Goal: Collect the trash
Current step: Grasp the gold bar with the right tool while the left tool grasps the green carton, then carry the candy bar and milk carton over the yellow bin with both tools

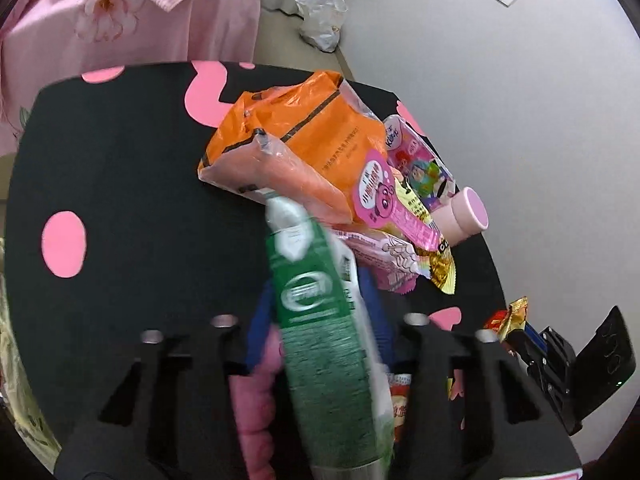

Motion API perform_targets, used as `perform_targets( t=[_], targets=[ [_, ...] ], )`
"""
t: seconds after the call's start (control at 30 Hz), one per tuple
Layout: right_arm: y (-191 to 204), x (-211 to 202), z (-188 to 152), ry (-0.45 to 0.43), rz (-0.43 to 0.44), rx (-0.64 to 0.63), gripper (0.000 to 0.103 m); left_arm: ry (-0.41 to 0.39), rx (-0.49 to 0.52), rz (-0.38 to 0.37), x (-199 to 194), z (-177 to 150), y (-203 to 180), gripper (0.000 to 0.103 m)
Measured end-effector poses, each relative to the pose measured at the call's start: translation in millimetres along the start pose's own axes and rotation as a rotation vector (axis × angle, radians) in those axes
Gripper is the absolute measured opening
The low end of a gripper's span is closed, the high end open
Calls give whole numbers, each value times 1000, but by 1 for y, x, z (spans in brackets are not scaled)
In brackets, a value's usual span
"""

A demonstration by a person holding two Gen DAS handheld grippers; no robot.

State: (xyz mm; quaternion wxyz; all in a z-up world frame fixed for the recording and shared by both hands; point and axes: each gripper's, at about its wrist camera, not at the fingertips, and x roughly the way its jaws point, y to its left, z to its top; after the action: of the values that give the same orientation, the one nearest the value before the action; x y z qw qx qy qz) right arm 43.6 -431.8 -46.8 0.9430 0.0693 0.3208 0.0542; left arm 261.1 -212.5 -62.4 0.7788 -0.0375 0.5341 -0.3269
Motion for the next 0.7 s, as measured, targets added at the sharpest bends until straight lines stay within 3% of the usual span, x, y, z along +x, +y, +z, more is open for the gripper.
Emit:
perform_targets(
  t=[0.23,0.4,0.53,0.7],
  targets=[
    [15,-8,3,-23,-3,-27,11,-200,110,44,-67,-38,-30,32],
    [26,-13,7,-43,-7,-50,11,-337,135,66,-107,-72,-42,32],
    [41,-14,5,-40,-16,-102,11,-335,110,51,-116,-91,-41,32],
    [57,-16,-5,-19,1,-156,11,-239,75,74,-102,-127,-26,32]
  ],
)
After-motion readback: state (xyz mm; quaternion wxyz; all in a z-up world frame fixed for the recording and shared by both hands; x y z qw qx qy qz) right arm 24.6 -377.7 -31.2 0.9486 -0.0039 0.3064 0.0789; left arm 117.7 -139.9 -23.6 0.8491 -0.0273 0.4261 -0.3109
